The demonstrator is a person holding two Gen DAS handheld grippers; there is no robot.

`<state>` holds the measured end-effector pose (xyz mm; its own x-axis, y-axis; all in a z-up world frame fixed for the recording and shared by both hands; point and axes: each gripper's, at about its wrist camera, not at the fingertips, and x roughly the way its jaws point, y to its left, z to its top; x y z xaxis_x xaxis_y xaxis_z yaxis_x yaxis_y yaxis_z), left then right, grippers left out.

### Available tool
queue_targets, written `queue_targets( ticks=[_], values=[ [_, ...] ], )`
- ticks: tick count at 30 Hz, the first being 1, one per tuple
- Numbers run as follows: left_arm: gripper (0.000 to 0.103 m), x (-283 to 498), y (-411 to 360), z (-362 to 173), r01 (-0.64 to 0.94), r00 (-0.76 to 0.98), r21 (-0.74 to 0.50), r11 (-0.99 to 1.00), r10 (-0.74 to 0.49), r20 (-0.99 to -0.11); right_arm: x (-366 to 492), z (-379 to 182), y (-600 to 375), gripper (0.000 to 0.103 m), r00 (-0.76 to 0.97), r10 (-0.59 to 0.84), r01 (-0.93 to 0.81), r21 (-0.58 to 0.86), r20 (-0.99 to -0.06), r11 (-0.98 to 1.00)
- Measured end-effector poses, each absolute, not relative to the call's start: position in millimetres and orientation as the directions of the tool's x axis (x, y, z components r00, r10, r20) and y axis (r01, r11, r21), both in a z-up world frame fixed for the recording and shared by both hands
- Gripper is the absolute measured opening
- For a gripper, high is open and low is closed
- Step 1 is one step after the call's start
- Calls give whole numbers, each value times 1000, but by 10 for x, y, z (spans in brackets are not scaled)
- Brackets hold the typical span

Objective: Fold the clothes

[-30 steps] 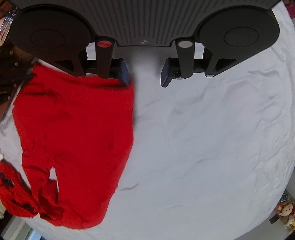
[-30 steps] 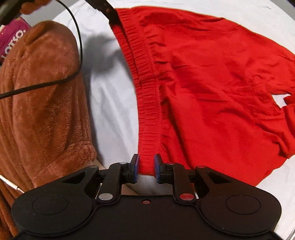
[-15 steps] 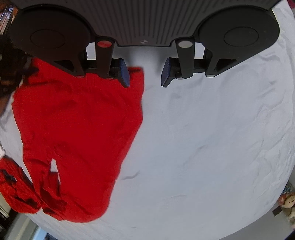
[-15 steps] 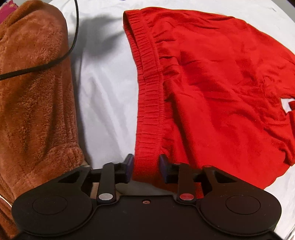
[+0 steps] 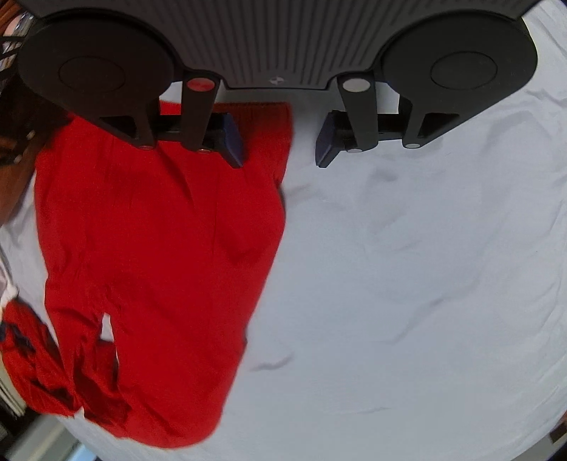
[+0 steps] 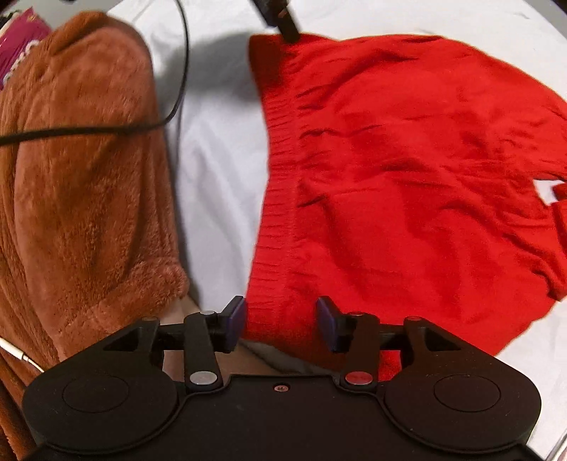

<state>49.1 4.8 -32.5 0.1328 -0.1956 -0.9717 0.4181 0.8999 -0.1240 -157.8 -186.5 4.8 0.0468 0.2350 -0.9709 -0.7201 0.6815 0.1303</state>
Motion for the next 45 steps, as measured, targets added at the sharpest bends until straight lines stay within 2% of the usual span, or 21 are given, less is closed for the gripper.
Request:
queue_targets(
  ticks=[7, 13, 15, 17, 23, 30, 41, 45],
  values=[
    [43, 490, 58, -470, 376, 62, -200, 905, -240, -969, -1687, -30, -1663, 45, 72, 197, -764, 73, -978, 641],
    [43, 442, -8, -584, 371, 49, -197, 908, -231, -972, -1789, -76, -1578, 45, 94, 152, -759, 28, -984, 650],
    [35, 427, -15, -585, 371, 56, -192, 908, -229, -972, -1777, -42, -1602, 45, 93, 154, -754, 32, -984, 656],
    [23, 409, -27, -581, 384, 65, -176, 906, -217, -974, -1725, 11, -1670, 45, 88, 165, -736, 47, -982, 675],
    [11, 372, 15, -547, 356, 71, -185, 916, -224, -972, -1694, 133, -1884, 46, 75, 199, -740, 80, -977, 668],
    [9, 381, 101, -354, 309, 66, -254, 916, -287, -956, -1953, 5, -1731, 46, 68, 215, -801, 75, -974, 594],
    [9, 486, 4, -352, 303, 68, -223, 927, -255, -965, -2025, -239, -1607, 45, 76, 167, -806, 38, -983, 590],
    [9, 504, -3, -381, 299, 68, -218, 929, -248, -966, -2051, -302, -1605, 38, 84, 152, -801, 24, -985, 598]
  ],
)
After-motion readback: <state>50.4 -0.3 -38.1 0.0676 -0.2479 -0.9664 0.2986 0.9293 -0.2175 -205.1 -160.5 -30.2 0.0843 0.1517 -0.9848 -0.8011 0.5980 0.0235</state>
